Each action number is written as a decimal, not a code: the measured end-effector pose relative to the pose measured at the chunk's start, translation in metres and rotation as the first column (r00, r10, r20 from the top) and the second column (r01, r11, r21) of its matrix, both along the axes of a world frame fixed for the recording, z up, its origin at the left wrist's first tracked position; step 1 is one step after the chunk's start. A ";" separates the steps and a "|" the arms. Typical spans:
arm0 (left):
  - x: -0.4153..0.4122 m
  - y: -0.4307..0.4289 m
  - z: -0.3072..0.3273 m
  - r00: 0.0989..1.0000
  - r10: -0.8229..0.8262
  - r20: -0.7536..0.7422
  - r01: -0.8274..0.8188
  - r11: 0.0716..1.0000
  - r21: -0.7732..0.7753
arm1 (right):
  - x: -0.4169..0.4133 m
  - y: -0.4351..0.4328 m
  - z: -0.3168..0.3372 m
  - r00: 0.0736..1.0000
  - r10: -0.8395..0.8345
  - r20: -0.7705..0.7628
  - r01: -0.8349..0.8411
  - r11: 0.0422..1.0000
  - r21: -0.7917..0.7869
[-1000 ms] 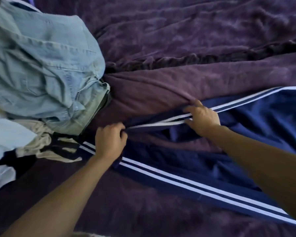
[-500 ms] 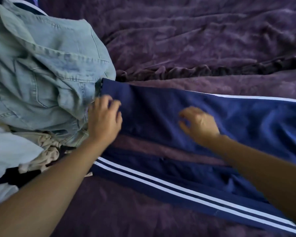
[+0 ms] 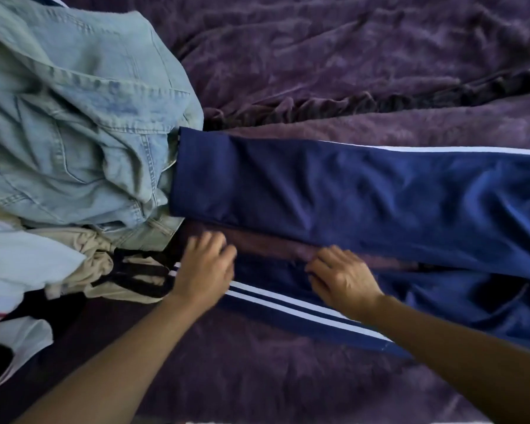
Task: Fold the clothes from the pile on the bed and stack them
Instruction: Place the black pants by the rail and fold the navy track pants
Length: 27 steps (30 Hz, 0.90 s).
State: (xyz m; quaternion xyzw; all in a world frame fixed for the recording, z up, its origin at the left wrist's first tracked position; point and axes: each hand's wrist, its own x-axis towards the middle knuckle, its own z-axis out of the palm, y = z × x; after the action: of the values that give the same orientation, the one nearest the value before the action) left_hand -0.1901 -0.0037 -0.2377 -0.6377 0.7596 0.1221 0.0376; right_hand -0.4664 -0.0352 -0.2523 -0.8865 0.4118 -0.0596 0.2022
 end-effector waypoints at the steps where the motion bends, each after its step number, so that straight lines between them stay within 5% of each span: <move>1: -0.013 0.017 0.000 0.996 -0.078 -0.035 0.080 0.995 0.062 | -0.004 0.018 0.001 1.000 0.012 -0.004 -0.012 0.998 0.057; 6: -0.059 0.051 -0.009 0.982 -0.188 -0.030 0.187 0.920 0.343 | -0.027 0.073 -0.007 0.924 -0.078 -0.375 0.143 0.978 0.149; 9: -0.060 0.054 -0.011 0.968 -0.251 -0.020 0.245 0.919 0.309 | -0.036 0.083 -0.003 0.957 -0.099 -0.274 0.135 0.984 0.116; 13: -0.054 0.071 0.008 0.939 -0.337 0.066 0.256 0.814 0.521 | -0.048 0.126 0.012 0.967 0.094 -0.237 -0.021 0.956 0.294; 17: -0.093 0.072 0.027 0.912 -0.402 0.077 0.277 0.745 0.607 | -0.097 0.138 0.013 0.948 -0.042 -0.316 0.218 0.808 0.547; 23: -0.261 0.075 0.017 0.909 -0.404 -0.105 0.406 0.797 0.446 | -0.266 0.105 0.010 0.807 -0.536 -0.246 0.577 0.804 0.142; 27: -0.381 0.109 -0.003 0.924 -0.356 -0.143 0.377 0.774 0.509 | -0.418 0.099 0.003 0.619 -0.624 -0.477 0.709 0.705 -0.002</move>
State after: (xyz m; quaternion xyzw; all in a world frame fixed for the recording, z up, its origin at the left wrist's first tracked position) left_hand -0.5714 0.1054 -0.2404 -0.4400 0.8064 0.3285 0.2195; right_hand -0.8841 0.0639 -0.2498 -0.6345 0.7504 0.1117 0.1479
